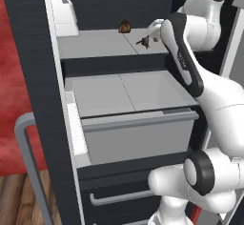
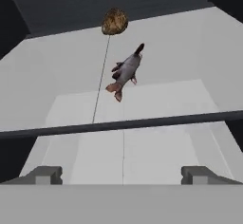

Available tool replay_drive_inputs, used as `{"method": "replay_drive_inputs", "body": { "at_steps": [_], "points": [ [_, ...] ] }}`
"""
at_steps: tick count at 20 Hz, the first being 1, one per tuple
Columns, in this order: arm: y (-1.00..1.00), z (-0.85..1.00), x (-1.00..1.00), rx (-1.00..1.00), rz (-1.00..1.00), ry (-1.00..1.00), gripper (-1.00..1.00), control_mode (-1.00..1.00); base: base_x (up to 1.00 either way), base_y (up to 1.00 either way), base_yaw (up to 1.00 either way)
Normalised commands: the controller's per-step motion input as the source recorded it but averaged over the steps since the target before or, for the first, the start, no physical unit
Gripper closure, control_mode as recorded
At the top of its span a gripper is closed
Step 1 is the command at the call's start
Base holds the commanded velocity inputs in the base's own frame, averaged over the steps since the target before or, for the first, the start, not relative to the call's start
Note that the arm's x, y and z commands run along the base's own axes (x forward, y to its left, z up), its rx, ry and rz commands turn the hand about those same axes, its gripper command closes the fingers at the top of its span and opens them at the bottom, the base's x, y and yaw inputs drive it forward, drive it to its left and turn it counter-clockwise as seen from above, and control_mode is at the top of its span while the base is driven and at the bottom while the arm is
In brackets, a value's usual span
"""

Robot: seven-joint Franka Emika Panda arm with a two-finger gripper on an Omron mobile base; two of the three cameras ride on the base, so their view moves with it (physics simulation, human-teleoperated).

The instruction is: Take the fish out of the fridge, briefly rinse it in the sink, and place it on the tray next to the sink.

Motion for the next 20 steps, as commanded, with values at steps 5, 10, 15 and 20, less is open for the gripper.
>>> {"method": "replay_drive_inputs", "body": {
  "at_steps": [5, 10, 15, 20],
  "points": [
    [0.16, -0.45, 0.36, -0.05, 0.08, 0.00, -1.00, -1.00, 0.00, 0.00, 0.00],
    [0.09, -0.38, 0.54, -0.07, 0.06, -0.01, -1.00, -1.00, 0.00, 0.00, 0.00],
    [0.03, -0.15, 0.88, -0.05, 0.01, -0.01, -1.00, -1.00, 0.00, 0.00, 0.00],
    [0.00, 0.00, 0.91, -0.03, 0.00, 0.00, -1.00, -1.00, 0.00, 0.00, 0.00]
  ]
}}
